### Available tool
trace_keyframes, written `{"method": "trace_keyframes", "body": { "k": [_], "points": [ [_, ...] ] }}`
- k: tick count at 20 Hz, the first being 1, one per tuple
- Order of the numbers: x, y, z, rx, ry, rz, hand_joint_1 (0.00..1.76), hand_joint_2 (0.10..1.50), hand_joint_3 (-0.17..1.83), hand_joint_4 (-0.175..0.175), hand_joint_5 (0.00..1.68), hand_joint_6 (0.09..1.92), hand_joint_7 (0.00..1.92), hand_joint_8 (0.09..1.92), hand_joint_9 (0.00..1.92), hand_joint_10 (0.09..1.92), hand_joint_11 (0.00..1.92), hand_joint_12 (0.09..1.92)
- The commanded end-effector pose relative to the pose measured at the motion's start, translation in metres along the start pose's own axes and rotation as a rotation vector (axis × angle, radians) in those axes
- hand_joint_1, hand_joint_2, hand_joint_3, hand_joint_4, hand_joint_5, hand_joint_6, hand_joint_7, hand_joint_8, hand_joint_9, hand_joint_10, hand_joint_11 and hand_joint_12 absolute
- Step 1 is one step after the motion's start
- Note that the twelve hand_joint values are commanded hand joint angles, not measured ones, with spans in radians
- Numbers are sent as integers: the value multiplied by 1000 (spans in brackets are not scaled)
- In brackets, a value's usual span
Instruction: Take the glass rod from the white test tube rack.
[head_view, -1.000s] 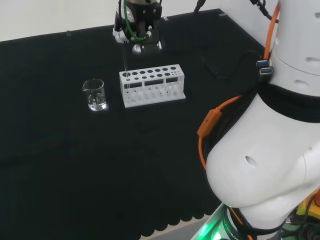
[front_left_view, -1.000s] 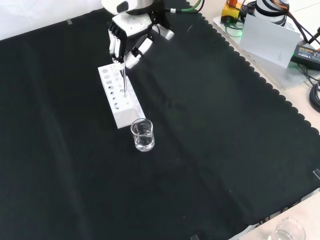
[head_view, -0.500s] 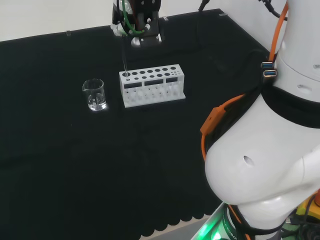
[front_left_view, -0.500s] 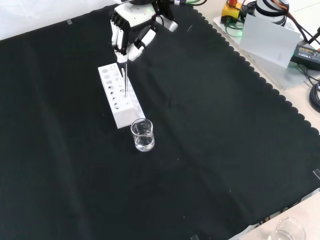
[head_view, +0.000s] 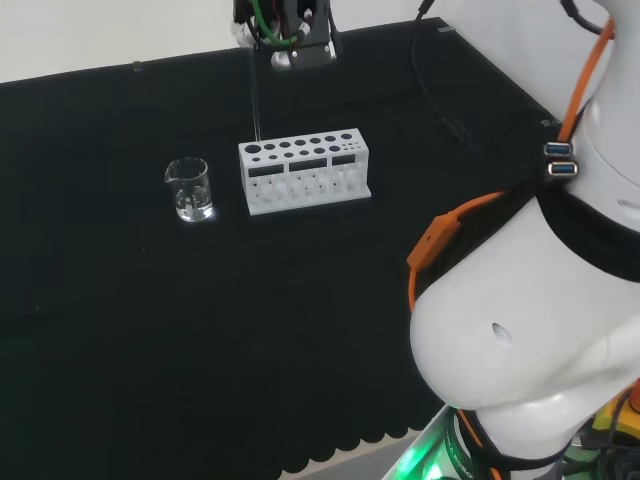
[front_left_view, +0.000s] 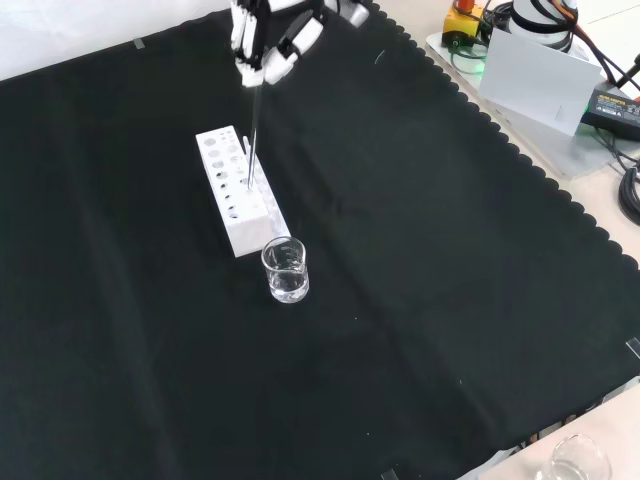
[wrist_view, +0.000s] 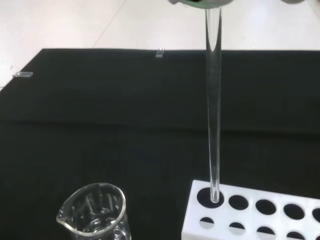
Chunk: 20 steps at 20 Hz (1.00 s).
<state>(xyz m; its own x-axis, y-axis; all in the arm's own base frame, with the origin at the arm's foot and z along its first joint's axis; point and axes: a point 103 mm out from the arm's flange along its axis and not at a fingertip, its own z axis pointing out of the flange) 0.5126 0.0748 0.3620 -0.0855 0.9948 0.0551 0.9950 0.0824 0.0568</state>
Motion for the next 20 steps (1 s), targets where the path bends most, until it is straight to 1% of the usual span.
{"method": "trace_keyframes", "body": {
  "k": [1, 13, 20],
  "points": [
    [3, -25, -20, -2, -1, 15, 1430, 1059, -175, -175, 1331, 87, 1203, 748, 1403, 671, 1552, 530],
    [21, -39, -30, -14, 4, -20, 1430, 1060, -175, -175, 1330, 87, 1203, 749, 1400, 680, 1555, 531],
    [23, -41, -34, -11, 3, -27, 1430, 1061, -175, -175, 1329, 87, 1202, 750, 1396, 687, 1555, 532]
  ]
}}
